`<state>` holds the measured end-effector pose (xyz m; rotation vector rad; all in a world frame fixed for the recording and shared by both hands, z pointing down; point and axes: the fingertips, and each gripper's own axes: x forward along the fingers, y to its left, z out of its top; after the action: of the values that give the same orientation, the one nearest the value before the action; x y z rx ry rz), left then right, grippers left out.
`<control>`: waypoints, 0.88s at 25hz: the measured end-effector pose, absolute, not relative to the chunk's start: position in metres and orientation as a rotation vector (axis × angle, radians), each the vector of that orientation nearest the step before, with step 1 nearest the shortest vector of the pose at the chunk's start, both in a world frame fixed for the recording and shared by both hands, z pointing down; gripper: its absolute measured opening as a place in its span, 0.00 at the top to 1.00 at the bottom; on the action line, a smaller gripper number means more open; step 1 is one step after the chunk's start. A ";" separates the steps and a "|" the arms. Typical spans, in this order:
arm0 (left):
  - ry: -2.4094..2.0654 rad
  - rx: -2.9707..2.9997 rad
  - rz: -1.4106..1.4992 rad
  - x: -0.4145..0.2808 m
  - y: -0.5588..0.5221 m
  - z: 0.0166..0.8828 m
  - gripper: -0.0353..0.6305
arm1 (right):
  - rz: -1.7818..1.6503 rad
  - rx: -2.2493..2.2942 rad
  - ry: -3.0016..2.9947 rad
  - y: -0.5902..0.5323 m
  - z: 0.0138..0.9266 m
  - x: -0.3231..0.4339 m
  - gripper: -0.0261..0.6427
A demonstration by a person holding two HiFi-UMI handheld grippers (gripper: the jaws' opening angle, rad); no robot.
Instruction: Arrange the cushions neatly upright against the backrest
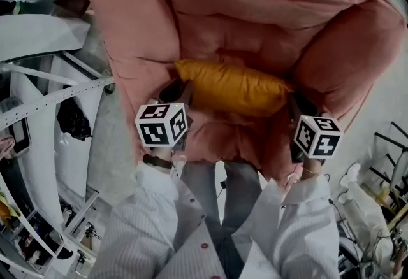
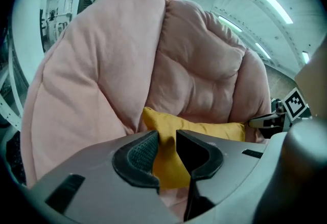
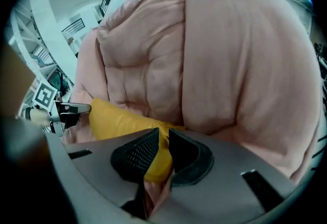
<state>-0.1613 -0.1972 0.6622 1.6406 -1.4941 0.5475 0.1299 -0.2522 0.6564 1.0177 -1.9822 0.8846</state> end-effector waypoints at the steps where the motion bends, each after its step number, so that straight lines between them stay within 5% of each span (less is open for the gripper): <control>1: -1.504 1.657 0.561 -0.163 -0.195 0.656 0.77 | 0.884 1.022 -1.992 -0.250 0.650 0.129 0.93; 22: -1.451 2.108 0.311 -0.126 -0.150 0.417 0.78 | 0.839 1.342 -2.551 -0.159 0.362 0.068 0.93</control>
<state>-0.1257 -0.1498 0.4175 2.1078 -1.4509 0.3113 0.0682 -0.1592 0.3616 1.3420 -2.5513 0.8390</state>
